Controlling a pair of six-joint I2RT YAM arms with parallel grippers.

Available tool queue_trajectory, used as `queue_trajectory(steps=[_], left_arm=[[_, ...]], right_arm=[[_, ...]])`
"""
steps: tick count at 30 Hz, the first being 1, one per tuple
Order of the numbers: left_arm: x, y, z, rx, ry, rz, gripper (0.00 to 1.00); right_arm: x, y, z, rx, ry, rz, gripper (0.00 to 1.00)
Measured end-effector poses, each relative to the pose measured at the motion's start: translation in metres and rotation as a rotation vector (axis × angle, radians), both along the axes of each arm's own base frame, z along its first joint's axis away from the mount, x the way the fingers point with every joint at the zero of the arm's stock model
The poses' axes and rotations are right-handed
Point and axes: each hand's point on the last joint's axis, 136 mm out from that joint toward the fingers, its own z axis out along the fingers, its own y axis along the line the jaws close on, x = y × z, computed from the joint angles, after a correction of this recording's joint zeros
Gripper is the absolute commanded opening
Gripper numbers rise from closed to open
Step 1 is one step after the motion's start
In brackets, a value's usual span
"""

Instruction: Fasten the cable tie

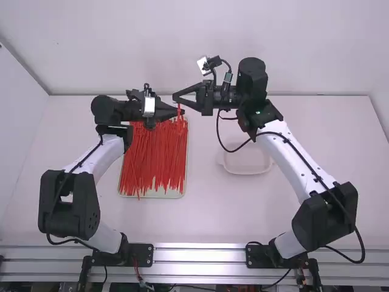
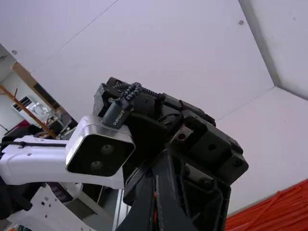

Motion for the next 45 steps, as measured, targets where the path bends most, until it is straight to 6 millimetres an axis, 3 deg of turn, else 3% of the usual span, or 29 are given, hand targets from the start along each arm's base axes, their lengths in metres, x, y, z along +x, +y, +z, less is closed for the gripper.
queue_trajectory(steps=[10,24,40,45], left_arm=[[0.001,0.0,-0.036,0.018,0.069,-0.005,0.01],[-0.015,0.001,-0.095,0.029,0.104,0.008,0.02],[-0.029,0.002,-0.131,0.035,0.193,0.037,0.02],[-0.03,0.002,-0.134,0.035,0.2,0.038,0.02]], right_arm=[[0.001,0.0,-0.001,-0.002,0.005,-0.001,0.0],[-0.001,0.001,-0.004,-0.005,0.014,0.02,0.0],[-0.004,0.002,-0.008,-0.01,0.013,0.032,0.0],[-0.005,0.002,-0.009,-0.01,0.005,0.036,0.0]])
